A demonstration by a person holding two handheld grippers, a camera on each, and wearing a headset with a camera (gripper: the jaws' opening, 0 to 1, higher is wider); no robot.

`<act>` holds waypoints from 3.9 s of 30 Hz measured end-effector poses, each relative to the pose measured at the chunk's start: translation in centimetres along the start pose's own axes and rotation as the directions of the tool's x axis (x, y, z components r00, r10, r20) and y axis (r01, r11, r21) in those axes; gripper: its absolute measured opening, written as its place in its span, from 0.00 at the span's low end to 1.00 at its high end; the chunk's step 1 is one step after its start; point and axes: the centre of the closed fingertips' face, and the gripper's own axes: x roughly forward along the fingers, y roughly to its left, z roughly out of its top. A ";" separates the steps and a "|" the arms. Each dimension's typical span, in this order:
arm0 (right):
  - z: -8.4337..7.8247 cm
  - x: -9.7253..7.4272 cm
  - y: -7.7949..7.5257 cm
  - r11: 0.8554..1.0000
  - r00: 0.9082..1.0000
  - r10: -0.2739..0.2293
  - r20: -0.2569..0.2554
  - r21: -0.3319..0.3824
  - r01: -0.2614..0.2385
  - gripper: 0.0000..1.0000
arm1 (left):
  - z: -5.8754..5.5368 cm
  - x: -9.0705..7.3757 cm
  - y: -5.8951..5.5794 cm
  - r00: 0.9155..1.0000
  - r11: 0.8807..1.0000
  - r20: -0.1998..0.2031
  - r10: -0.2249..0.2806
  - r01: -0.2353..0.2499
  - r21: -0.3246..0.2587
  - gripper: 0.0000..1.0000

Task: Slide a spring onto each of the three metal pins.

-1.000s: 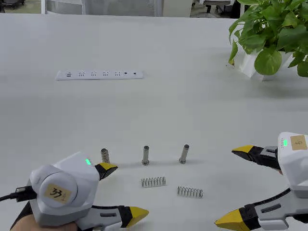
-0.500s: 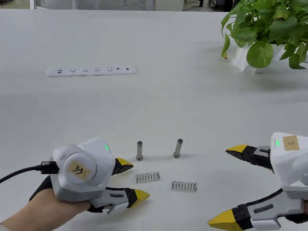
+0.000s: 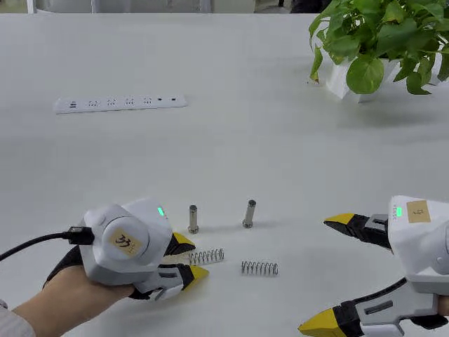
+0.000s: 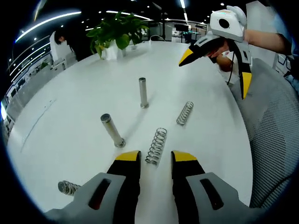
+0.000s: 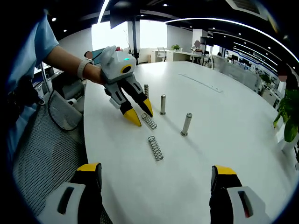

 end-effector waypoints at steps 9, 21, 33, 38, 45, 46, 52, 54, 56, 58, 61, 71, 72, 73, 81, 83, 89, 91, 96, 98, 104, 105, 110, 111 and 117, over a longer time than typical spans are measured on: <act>-0.4 0.0 0.4 1.000 1.000 -0.008 -0.012 -0.004 0.008 0.97 | 0.0 0.1 0.1 1.000 1.000 -0.016 -0.009 0.009 0.008 0.18; -0.2 0.3 1.2 1.000 1.000 0.003 -0.007 -0.007 -0.003 0.95 | -0.2 0.1 0.2 0.996 0.999 -0.092 -0.021 0.024 0.035 0.12; 0.1 0.3 1.6 0.998 1.000 -0.004 -0.029 -0.060 0.002 0.94 | -0.4 0.1 0.2 0.990 0.999 -0.137 -0.017 0.021 0.029 0.07; 0.5 0.4 1.7 0.998 1.000 -0.008 -0.018 -0.061 0.006 0.93 | -0.5 0.0 0.2 0.994 1.000 -0.111 0.002 -0.003 -0.010 0.07; 0.9 0.8 2.4 0.998 1.000 0.002 -0.006 -0.058 -0.002 0.92 | -0.8 -0.6 -0.1 0.998 0.996 -0.047 0.040 -0.044 -0.080 0.06; 1.0 0.9 2.5 0.998 1.000 0.003 -0.005 -0.058 -0.003 0.92 | -0.8 -0.7 -0.1 0.998 0.996 -0.044 0.041 -0.044 -0.084 0.06; 1.7 1.4 3.4 0.999 1.000 0.017 0.016 -0.052 -0.016 0.90 | -1.2 -1.3 -1.0 0.998 0.990 -0.028 0.055 -0.058 -0.128 0.06; 2.0 1.5 3.6 0.998 1.000 0.018 0.019 -0.056 -0.017 0.90 | -1.1 -1.7 -1.4 0.998 0.990 -0.015 0.058 -0.059 -0.126 0.06; 2.4 1.5 3.8 0.998 0.999 0.019 0.027 -0.061 -0.018 0.89 | -0.6 -2.0 -1.7 0.998 0.991 0.000 0.059 -0.059 -0.123 0.06; 2.8 1.4 3.9 0.999 0.999 0.025 0.041 -0.050 -0.023 0.88 | -0.2 -2.5 -1.9 0.998 0.991 0.015 0.063 -0.061 -0.118 0.06; 3.4 1.4 4.2 0.998 0.997 0.037 0.062 -0.045 -0.034 0.87 | 0.4 -3.1 -2.1 0.997 0.992 0.039 0.066 -0.061 -0.112 0.06; 5.5 1.3 5.2 0.994 0.991 0.092 0.094 -0.062 -0.086 0.80 | 1.4 -5.3 -4.2 0.995 0.998 0.086 0.048 -0.045 -0.044 0.06; 5.7 1.3 5.2 0.994 0.991 0.095 0.096 -0.069 -0.089 0.79 | 1.5 -5.4 -4.4 0.995 0.999 0.092 0.043 -0.040 -0.037 0.06; 6.1 1.3 5.3 0.992 0.990 0.105 0.098 -0.078 -0.097 0.77 | 1.7 -5.6 -4.7 0.994 0.999 0.102 0.035 -0.032 -0.030 0.06; 7.8 1.9 6.1 0.982 0.979 0.173 0.111 -0.096 -0.162 0.69 | 2.6 -6.1 -6.8 0.984 0.998 0.166 -0.058 0.055 0.025 0.06; 7.7 2.0 6.4 0.977 0.976 0.194 0.095 -0.110 -0.183 0.62 | 2.8 -6.1 -7.0 0.982 0.998 0.177 -0.067 0.062 0.031 0.06; 7.5 1.9 6.7 0.968 0.970 0.232 0.071 -0.115 -0.223 0.50 | 3.7 -6.3 -7.5 0.975 0.994 0.199 -0.098 0.087 0.067 0.06; 7.6 1.7 6.9 0.965 0.967 0.244 0.070 -0.117 -0.235 0.46 | 3.8 -6.3 -7.6 0.974 0.992 0.198 -0.111 0.095 0.087 0.06; 7.7 1.6 7.1 0.959 0.961 0.268 0.070 -0.113 -0.259 0.40 | 4.2 -6.5 -7.8 0.970 0.985 0.204 -0.133 0.107 0.132 0.06; 7.6 1.7 7.2 0.957 0.959 0.276 0.067 -0.113 -0.267 0.36 | 4.3 -6.5 -7.9 0.969 0.982 0.204 -0.141 0.112 0.150 0.06; 7.3 1.9 7.6 0.949 0.953 0.298 0.051 -0.119 -0.291 0.31 | 4.3 -6.4 -8.2 0.966 0.977 0.201 -0.161 0.127 0.172 0.06; 7.2 2.0 7.7 0.948 0.953 0.301 0.047 -0.120 -0.293 0.30 | 4.3 -6.4 -8.3 0.966 0.975 0.199 -0.164 0.128 0.182 0.06; 7.1 2.2 8.0 0.943 0.948 0.317 0.039 -0.124 -0.310 0.23 | 4.1 -6.3 -8.5 0.966 0.970 0.194 -0.173 0.133 0.202 0.06; 7.0 2.2 8.0 0.942 0.947 0.318 0.038 -0.125 -0.311 0.21 | 4.2 -6.4 -8.6 0.965 0.970 0.196 -0.175 0.134 0.204 0.06; 7.0 2.4 8.1 0.941 0.945 0.325 0.034 -0.115 -0.319 0.17 | 4.3 -6.4 -8.5 0.964 0.968 0.199 -0.177 0.134 0.210 0.06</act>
